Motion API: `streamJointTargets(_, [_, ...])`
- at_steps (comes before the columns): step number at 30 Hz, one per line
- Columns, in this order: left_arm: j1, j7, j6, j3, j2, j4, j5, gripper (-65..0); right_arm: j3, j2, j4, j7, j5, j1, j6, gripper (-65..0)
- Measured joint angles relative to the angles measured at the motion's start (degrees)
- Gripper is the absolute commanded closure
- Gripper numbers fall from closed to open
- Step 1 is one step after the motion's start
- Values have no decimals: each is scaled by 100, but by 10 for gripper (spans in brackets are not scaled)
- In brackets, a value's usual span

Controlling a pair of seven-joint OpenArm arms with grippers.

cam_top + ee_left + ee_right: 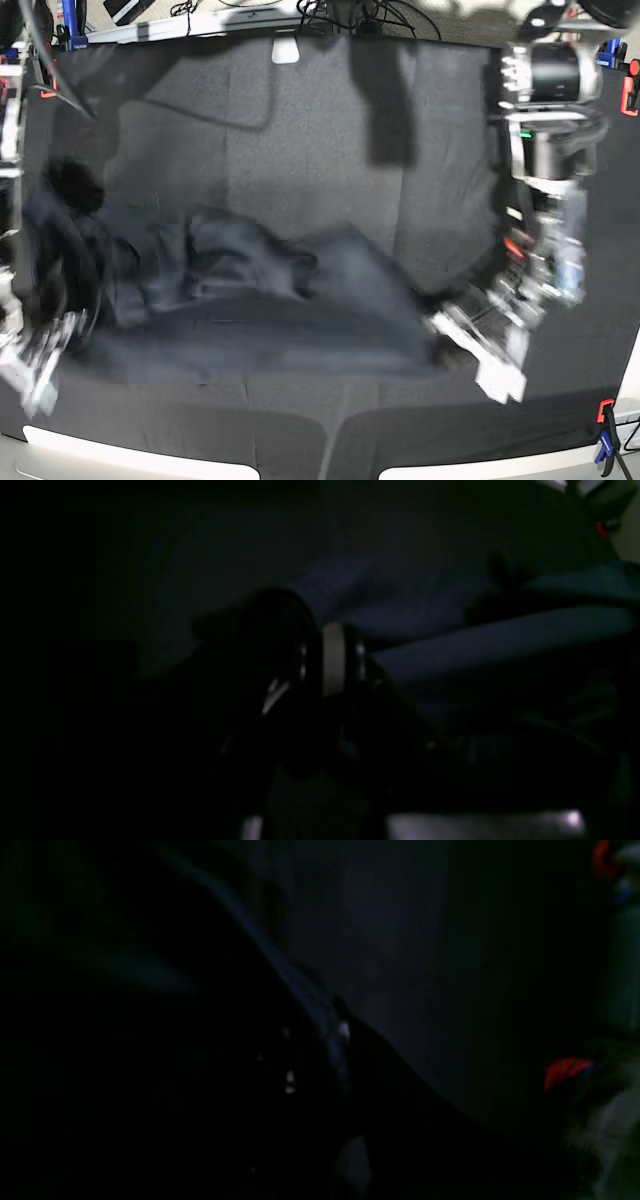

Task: Layout the t-shirt on the table in an organized manner, then fold the t-shirt properly
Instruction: 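Lift the shirt with both grippers and stretch it between them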

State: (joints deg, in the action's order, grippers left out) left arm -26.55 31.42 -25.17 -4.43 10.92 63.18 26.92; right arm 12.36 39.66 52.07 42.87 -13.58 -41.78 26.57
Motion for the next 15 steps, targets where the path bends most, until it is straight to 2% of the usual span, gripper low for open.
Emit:
streamJointTargets(2, [-26, 249, 260, -31, 118, 544, -9, 0, -369, 116, 597, 205, 13, -48, -33, 0])
streamJointTargets(4, [-24, 483, 330, -262, 136, 1045, -17, 0, -807, 229, 1091, 529, -208, -81, -39, 0])
streamJointTargets(6, [31, 697, 328, -529, 105, 1493, 72, 0, -1274, 210, 1486, 807, -286, -76, -37, 0])
streamJointTargets(7, [94, 772, 317, -669, 83, 1725, 168, 0, -1508, 181, 1655, 898, -313, -63, 15, 0])
streamJointTargets(9, [291, 782, 286, -1003, 59, 2225, 308, 0, -1967, 157, 1982, 1043, -407, -28, 380, 0])
streamJointTargets(12, [614, 798, 299, -1569, 74, 2916, 417, 0, -2479, 352, 2437, 1322, -1259, -42, 514, 0])
streamJointTargets(15, [946, 785, 260, -2037, 83, 3530, 686, 0, -2706, 643, 2671, 1405, -1622, -94, 664, 0])
